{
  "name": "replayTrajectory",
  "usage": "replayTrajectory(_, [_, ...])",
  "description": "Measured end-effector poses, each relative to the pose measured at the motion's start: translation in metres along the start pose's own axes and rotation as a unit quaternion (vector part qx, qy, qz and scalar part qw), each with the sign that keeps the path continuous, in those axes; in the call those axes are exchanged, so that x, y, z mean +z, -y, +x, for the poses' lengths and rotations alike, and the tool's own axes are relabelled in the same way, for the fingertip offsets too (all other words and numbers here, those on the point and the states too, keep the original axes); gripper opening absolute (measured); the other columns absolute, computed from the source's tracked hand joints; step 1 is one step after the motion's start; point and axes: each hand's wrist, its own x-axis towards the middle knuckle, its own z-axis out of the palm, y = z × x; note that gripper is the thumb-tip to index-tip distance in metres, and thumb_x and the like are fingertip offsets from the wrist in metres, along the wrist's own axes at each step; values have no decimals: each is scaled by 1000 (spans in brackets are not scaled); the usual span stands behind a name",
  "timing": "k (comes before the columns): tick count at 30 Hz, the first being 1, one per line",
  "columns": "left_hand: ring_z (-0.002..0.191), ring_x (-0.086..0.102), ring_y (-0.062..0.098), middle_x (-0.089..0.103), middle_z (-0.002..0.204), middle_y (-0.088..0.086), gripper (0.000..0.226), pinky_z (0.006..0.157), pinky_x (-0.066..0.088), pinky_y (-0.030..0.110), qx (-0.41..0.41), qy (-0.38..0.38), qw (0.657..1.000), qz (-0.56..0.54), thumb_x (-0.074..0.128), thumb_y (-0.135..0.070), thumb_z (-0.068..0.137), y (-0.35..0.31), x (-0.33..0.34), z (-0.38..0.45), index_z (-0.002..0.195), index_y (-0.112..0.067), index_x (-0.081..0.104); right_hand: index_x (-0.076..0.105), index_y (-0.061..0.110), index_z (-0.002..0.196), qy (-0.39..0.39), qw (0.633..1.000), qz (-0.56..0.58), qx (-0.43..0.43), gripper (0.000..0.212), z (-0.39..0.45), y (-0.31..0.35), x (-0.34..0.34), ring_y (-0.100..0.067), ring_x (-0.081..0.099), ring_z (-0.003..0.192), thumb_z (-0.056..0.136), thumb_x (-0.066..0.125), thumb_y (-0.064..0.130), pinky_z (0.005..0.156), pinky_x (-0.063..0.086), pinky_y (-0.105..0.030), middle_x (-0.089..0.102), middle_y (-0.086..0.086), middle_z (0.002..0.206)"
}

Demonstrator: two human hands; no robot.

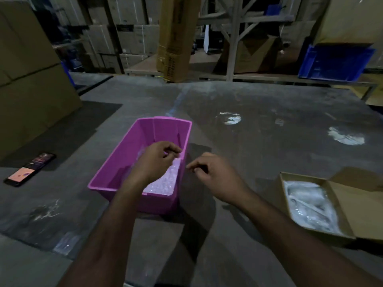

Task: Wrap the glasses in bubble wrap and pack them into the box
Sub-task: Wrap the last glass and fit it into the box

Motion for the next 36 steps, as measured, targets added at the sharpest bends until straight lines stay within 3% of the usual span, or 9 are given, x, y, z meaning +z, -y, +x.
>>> replayTrajectory(4, [73,68,23,76,85,10,15,73,57,39,-90,4,987,132,61,-8,92,56,-29,18,92,-10,76,76,16,113,43,992,-112,-42,33,36,32,45,-22,64,110,89,54,10,94,51,-36,73,-3,115])
replayTrajectory(12, [101,67,23,73,120,8,30,87,49,30,-97,283,899,321,71,-30,95,98,-27,46,121,-15,74,68,4,101,243,906,-347,-7,24,66,64,79,-32,66,101,80,64,-7,70,39,-34,71,-16,106])
replayTrajectory(15, [91,64,16,74,120,7,36,86,51,27,-109,341,866,349,75,-30,92,110,-22,51,123,-13,73,61,6,81,239,901,-363,-2,14,70,65,84,-33,65,100,81,60,-8,70,38,-34,70,-15,103])
replayTrajectory(17, [95,70,16,76,115,4,37,93,56,33,-116,363,843,380,80,-28,88,118,-20,55,121,-13,74,41,13,63,227,904,-362,2,33,73,62,89,-31,64,92,79,61,-9,68,38,-34,67,-13,91])
replayTrajectory(21, [74,66,18,78,105,7,31,83,59,37,-122,386,816,413,84,-23,84,118,-18,55,111,-11,77,29,15,59,194,914,-356,-18,41,74,55,95,-27,44,75,82,55,-7,68,33,-35,37,-1,63])
replayTrajectory(23, [72,62,20,76,111,13,33,75,57,37,-129,373,821,412,83,-26,85,111,-17,52,108,-4,76,31,15,59,185,914,-360,-14,39,74,53,98,-27,44,74,81,55,-7,67,32,-35,33,0,61])
replayTrajectory(26, [84,66,25,73,115,16,39,70,49,31,-143,341,843,390,76,-29,91,100,-18,47,113,3,70,64,11,77,156,932,-326,1,18,75,47,103,-29,59,84,83,56,-4,68,42,-34,63,-4,82])
replayTrajectory(31, [73,63,21,76,95,7,33,67,48,31,-110,132,930,326,79,-42,85,106,-35,50,93,-10,75,74,15,117,39,981,-186,34,37,73,41,102,-24,61,111,88,53,6,92,54,-41,71,-6,117])
replayTrajectory(36, [64,63,8,75,77,-4,13,61,50,27,-34,-27,999,24,88,-24,77,87,-50,48,77,-22,75,71,16,121,-120,988,-62,75,28,59,40,83,-13,56,112,97,57,15,97,46,-31,66,2,117])
